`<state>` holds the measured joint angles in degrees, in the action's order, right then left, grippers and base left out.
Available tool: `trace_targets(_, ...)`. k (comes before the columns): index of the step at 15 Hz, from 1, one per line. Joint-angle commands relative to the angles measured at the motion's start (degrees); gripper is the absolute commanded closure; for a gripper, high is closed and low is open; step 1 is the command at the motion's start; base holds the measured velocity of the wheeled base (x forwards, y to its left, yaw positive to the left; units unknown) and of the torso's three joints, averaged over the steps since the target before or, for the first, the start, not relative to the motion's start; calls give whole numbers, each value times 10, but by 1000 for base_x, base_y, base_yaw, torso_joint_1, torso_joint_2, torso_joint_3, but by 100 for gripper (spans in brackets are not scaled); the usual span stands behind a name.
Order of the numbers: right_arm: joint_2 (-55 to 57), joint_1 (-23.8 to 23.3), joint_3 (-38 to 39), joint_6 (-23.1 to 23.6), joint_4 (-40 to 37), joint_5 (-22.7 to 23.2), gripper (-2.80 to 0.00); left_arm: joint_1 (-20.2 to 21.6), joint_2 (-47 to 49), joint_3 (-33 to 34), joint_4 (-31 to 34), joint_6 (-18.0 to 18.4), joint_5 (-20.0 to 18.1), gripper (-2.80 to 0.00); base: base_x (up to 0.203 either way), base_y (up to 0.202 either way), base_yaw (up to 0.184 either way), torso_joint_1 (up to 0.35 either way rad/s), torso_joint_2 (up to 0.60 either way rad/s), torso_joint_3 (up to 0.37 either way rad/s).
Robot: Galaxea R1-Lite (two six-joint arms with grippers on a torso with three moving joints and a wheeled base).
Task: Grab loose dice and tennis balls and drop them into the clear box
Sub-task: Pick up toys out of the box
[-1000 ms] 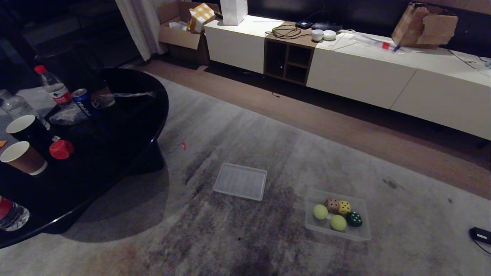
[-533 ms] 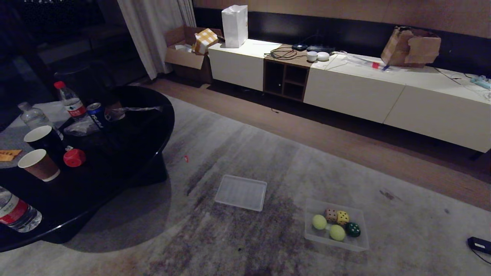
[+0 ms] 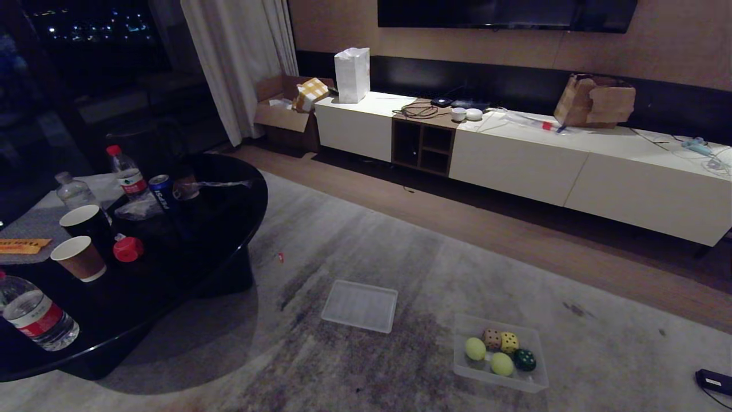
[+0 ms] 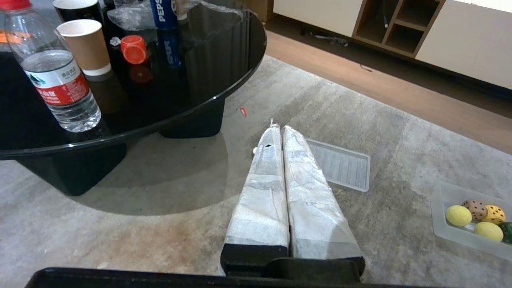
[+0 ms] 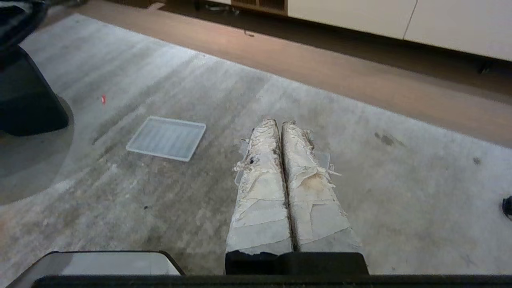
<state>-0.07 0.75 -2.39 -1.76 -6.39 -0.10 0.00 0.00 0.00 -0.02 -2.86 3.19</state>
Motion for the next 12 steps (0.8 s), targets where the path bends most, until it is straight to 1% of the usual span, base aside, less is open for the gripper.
trace_targets(1, 1, 0, -1, -1, 0, 0, 0, 0, 0, 1, 0, -1, 1, 0, 0, 0, 0, 1, 6, 59)
trace_targets(5, 1, 0, -1, 7, 0, 2, 0, 0, 1, 1, 0, 1, 1, 0, 0, 0, 0, 0, -3, 14)
trace_targets(7, 1, 0, -1, 6, -1, 2, 0, 0, 1, 1, 0, 6, 0, 0, 0, 0, 0, 0, 0, 0)
trace_targets(10, 1, 0, -1, 6, -1, 1, 0, 0, 1, 1, 0, 5, 0, 0, 0, 0, 0, 0, 0, 0)
trace_targets(12, 1, 0, -1, 6, 0, 1, 0, 0, 1, 1, 0, 4, 0, 0, 0, -3, 83, 2, 2, 7)
